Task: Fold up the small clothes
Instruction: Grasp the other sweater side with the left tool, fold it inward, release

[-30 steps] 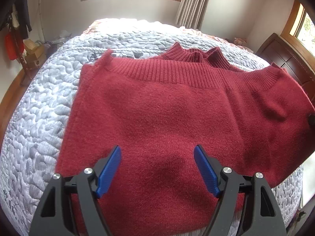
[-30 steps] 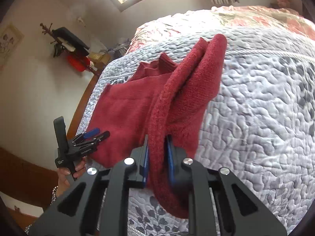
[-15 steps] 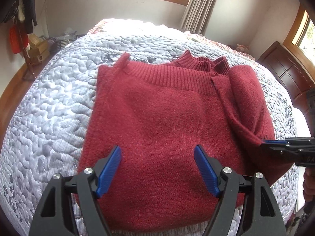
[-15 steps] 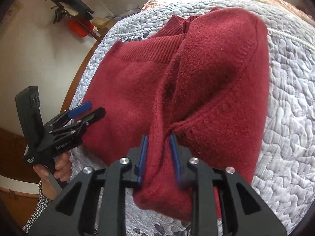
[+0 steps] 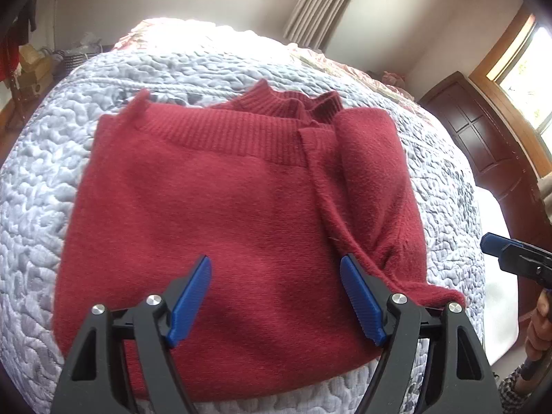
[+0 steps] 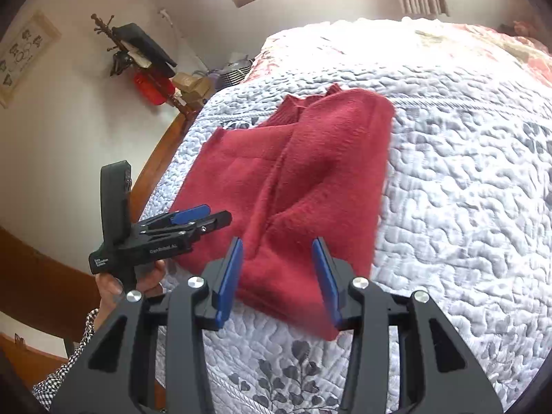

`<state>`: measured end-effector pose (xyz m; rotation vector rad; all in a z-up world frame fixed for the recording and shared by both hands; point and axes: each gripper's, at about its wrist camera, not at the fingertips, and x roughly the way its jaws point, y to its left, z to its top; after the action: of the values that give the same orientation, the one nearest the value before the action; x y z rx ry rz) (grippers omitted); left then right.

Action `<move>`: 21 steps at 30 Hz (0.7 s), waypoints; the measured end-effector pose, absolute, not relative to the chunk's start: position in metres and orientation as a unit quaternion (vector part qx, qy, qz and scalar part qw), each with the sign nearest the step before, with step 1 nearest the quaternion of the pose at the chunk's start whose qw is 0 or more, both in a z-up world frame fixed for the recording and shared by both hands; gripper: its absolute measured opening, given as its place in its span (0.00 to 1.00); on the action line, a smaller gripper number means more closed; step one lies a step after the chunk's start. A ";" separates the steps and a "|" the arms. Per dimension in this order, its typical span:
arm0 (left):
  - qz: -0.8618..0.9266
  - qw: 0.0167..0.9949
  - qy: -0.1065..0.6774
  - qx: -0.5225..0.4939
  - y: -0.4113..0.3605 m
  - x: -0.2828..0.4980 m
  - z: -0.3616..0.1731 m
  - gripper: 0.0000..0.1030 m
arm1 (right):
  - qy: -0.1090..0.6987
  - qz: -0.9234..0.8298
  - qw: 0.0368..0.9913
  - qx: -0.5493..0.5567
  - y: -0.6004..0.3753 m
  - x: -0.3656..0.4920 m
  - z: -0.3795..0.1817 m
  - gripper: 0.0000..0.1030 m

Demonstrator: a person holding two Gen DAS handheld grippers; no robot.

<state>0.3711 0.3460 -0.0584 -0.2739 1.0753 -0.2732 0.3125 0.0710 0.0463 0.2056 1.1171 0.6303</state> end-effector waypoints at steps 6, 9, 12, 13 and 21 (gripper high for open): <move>-0.153 0.819 0.531 -0.154 0.318 0.385 -0.071 0.75 | 0.533 0.258 0.799 0.107 0.023 0.309 0.019 0.41; -0.162 0.813 0.534 -0.167 0.308 0.389 -0.075 0.75 | 0.541 0.231 0.803 0.094 0.010 0.311 0.001 0.41; -0.165 0.811 0.534 -0.170 0.296 0.397 -0.075 0.75 | 0.558 0.222 0.793 0.103 0.001 0.312 -0.025 0.41; -0.166 0.811 0.534 -0.171 0.293 0.399 -0.075 0.74 | 0.564 0.220 0.789 0.107 -0.001 0.312 -0.033 0.41; -0.204 0.795 0.544 -0.174 0.261 0.412 -0.078 0.71 | 0.577 0.218 0.776 0.130 -0.015 0.311 -0.065 0.41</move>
<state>0.4119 0.2606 -0.0784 -0.3737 1.1682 -0.4382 0.3106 -0.0147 -0.0648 0.2818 1.2493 0.4723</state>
